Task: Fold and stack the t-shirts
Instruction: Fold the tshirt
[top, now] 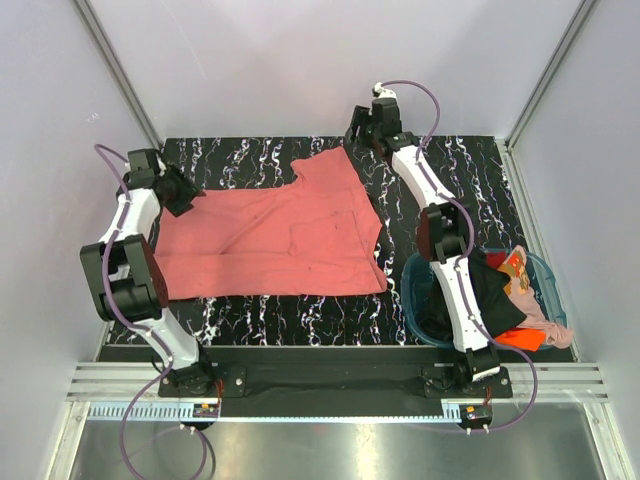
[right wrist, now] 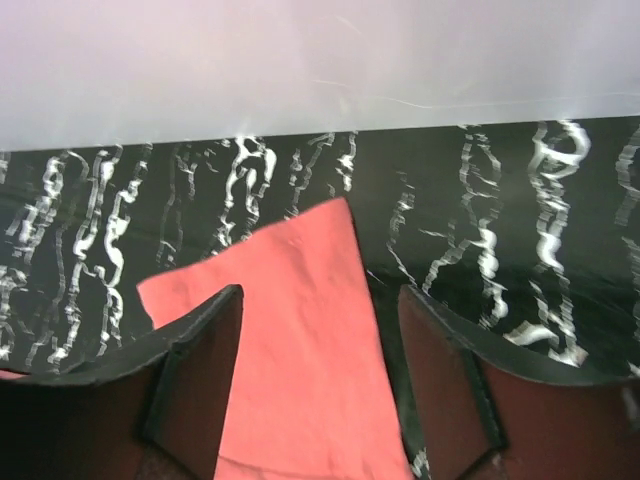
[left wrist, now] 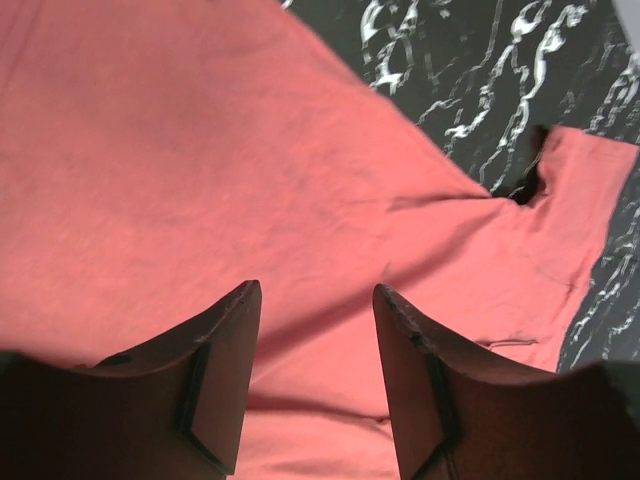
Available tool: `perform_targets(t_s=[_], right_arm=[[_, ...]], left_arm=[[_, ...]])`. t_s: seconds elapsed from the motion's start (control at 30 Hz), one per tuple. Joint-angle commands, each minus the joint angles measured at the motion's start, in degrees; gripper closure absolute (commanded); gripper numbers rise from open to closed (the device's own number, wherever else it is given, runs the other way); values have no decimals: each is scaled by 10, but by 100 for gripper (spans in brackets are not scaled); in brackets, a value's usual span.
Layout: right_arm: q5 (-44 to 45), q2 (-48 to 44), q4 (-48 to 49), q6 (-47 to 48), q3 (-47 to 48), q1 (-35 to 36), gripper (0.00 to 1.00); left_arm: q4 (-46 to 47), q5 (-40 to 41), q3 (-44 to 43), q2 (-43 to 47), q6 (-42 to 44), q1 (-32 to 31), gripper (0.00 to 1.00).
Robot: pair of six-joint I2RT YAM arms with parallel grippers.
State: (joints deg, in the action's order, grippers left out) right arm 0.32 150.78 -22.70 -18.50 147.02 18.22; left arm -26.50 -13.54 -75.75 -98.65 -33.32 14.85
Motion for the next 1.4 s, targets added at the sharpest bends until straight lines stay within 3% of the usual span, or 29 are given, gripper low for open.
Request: perform_targets(t_s=[0.0, 0.27, 0.4, 0.63, 0.77, 0.93, 1.07, 1.2, 1.37], right_arm=[[-49, 20, 95, -34, 36, -2, 30], [-126, 25, 78, -125, 9, -2, 35], [-118, 14, -6, -123, 2, 1, 33], [-86, -47, -131, -28, -31, 17, 23], [-63, -113, -185, 2, -90, 43, 18], [-46, -175, -273, 23, -148, 102, 14], [-55, -225, -299, 36, -233, 164, 6], [-48, -230, -336, 55, -290, 206, 4], [-29, -244, -307, 59, -350, 241, 3]], left_arm=[[53, -24, -14, -14, -5, 3, 47], [-31, 11, -114, -129, -22, 26, 49], [-64, 1, -152, -163, -28, 27, 48], [-105, 133, -122, -69, 48, -9, 36], [-192, 211, -91, -12, 48, -26, 28], [-264, 201, 13, 75, -15, -27, 26], [-263, 195, 100, 128, -42, -26, 26], [-265, 177, 111, 117, -65, -14, 26], [-243, 176, 106, 79, -63, 1, 27]])
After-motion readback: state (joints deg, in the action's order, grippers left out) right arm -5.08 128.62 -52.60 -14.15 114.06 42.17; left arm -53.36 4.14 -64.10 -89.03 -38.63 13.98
